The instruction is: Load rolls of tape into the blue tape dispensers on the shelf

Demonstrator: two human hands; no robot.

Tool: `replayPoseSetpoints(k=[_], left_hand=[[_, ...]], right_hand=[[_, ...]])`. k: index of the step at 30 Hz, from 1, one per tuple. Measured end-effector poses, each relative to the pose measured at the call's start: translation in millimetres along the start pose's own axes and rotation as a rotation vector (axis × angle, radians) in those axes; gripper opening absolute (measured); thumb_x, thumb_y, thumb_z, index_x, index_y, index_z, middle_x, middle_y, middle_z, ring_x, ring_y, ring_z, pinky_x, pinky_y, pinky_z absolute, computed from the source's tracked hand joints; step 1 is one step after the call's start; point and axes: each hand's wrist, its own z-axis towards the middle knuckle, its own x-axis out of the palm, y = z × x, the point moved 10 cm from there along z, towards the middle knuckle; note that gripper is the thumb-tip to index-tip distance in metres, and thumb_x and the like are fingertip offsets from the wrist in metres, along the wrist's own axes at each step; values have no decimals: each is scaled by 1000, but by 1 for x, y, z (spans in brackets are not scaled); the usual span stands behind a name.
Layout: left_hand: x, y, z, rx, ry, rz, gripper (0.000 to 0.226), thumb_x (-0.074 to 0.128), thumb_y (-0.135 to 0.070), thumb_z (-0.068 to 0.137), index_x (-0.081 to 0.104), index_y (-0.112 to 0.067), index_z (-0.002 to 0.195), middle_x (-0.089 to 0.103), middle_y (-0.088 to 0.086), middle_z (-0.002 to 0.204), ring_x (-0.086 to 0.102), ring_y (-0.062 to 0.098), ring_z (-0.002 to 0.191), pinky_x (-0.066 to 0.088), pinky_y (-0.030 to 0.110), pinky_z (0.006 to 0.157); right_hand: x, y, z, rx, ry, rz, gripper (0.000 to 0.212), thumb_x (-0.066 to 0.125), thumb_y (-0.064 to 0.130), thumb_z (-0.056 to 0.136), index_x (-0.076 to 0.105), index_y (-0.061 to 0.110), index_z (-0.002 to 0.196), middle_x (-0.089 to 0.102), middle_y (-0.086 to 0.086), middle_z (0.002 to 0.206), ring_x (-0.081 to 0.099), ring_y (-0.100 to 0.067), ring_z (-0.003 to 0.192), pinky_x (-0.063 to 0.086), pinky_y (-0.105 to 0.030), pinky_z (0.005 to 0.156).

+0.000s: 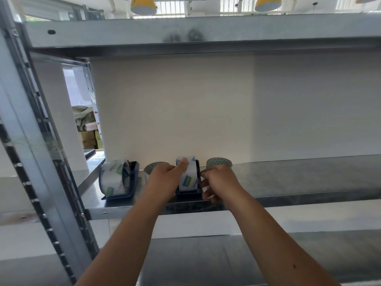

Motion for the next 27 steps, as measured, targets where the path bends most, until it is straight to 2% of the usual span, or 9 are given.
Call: replayPoseSetpoints(k=[2,5,7,9,12,15,17,21,27], left_hand=[[-5,1,-4,-4,-28,20,64,55,-79,68,45,-16,66,46,8,64,48,19,60,39,34,63],[-14,-2,-10,30,-88,77,71,55,-73,81,52,-2,70,53,7,68,50,18,64,38,34,64],[-23,-9,-17,73,-147,123,61,55,-60,95,61,-3,75,58,5,73,52,18,67,38,31,60],[-31,-11,-24,87,-192,129,44,56,-50,100,73,-12,91,71,1,88,61,14,74,47,26,65],[-48,-8,-37,102,-238,66,44,62,-50,96,74,-17,122,76,1,114,71,19,103,55,32,84],[-69,-10,-54,119,-284,-8,49,68,-47,94,66,-25,137,69,-10,125,67,14,112,49,30,94],[-82,-14,-65,147,-293,-40,52,69,-43,94,62,-25,142,66,-10,131,62,11,116,44,27,95],[-107,-17,-87,207,-256,-71,55,70,-44,94,57,-29,146,64,-9,134,61,11,119,44,25,93],[-164,-23,-120,352,-225,101,59,66,-43,98,47,-33,153,53,-6,153,51,15,139,42,36,116]], right_hand=[[-8,3,-1,-64,-40,15,18,53,15,93,70,17,100,73,-8,86,65,-21,52,45,-27,48],[-18,12,-5,-194,-114,43,19,55,15,88,68,16,75,65,-7,72,59,-21,54,41,-30,52],[-23,19,-9,-278,-166,35,22,58,17,88,70,15,69,67,-3,76,62,-19,64,43,-28,58],[-25,26,-16,-333,-205,22,17,62,22,92,76,21,82,72,-2,94,68,-14,81,47,-25,66],[-19,38,-34,-401,-218,16,13,62,28,95,75,27,99,71,1,109,68,-10,95,50,-21,71],[-6,48,-60,-454,-215,-31,17,61,30,97,71,28,111,68,16,105,66,-10,103,59,-35,88],[4,54,-78,-481,-212,-81,23,60,32,99,70,27,118,64,22,105,64,-11,108,58,-42,97],[32,64,-109,-554,-217,-228,34,61,36,98,65,29,131,65,9,137,55,-8,125,47,-36,110],[71,86,-161,-667,-419,-538,51,60,45,98,58,25,144,48,-4,161,37,-24,150,27,-43,125]])
